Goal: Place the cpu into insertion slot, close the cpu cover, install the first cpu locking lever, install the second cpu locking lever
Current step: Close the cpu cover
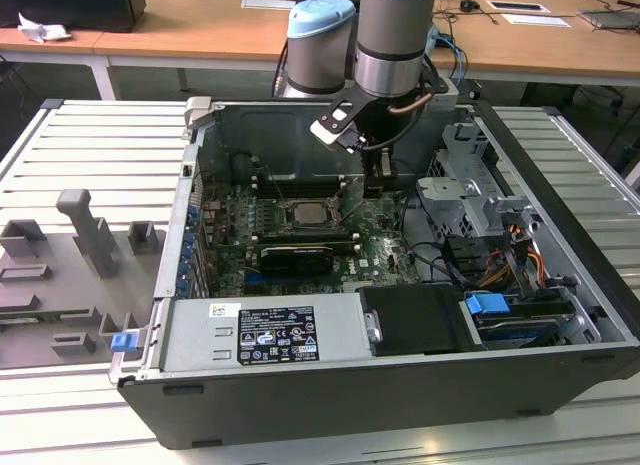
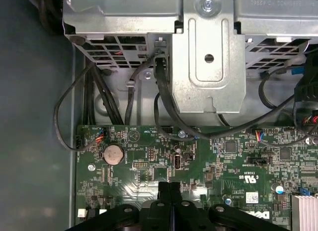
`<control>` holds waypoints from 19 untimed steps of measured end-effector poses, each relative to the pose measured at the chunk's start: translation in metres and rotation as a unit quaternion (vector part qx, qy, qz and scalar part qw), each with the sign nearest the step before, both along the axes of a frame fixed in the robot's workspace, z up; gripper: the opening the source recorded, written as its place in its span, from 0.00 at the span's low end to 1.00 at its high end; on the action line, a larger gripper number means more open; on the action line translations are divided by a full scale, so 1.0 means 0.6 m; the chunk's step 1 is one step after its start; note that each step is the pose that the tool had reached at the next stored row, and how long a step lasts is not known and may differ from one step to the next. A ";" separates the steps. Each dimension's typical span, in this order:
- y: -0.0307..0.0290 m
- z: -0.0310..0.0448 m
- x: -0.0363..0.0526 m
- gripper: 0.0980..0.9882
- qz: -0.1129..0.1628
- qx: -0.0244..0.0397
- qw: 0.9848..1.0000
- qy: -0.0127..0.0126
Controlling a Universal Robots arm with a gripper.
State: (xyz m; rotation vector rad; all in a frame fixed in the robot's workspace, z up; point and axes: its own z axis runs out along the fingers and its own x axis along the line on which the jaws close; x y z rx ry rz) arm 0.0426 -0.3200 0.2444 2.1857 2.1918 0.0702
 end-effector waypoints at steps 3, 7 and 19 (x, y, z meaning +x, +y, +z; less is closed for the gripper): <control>0.0000 0.000 -0.003 0.01 0.000 0.000 1.000 0.000; 0.0000 0.000 -0.005 0.01 0.000 0.000 1.000 0.000; 0.0000 0.000 -0.016 0.01 0.000 0.000 1.000 0.000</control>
